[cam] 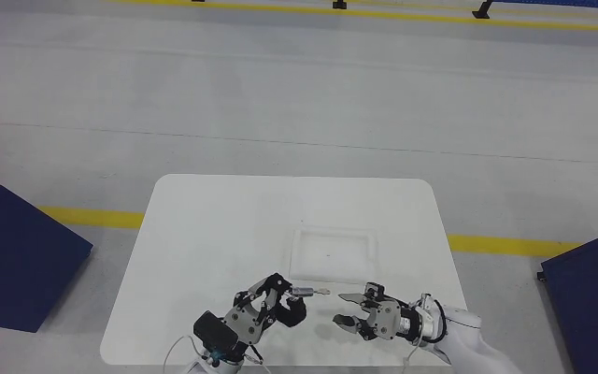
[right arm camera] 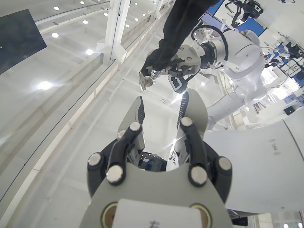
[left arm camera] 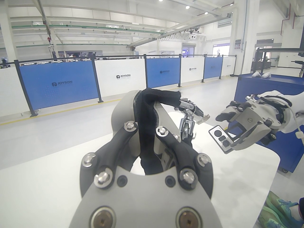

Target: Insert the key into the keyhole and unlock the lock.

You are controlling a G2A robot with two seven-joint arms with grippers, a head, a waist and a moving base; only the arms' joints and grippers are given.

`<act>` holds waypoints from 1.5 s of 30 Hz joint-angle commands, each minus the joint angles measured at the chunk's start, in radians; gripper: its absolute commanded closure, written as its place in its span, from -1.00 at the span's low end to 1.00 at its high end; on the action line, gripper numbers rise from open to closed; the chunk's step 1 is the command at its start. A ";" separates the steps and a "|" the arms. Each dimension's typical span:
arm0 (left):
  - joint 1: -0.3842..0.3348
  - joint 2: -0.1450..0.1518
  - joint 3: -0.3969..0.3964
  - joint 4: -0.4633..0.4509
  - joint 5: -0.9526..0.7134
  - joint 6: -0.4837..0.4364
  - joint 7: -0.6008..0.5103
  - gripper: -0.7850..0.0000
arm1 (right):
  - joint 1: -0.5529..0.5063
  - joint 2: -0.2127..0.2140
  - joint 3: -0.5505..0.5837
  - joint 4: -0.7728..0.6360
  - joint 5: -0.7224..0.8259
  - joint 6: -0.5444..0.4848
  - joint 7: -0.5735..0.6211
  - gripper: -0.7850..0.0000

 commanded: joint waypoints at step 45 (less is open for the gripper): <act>0.000 0.003 -0.007 0.002 0.106 0.020 -0.017 1.00 | 0.102 -0.044 -0.049 0.061 0.170 0.255 -0.016 1.00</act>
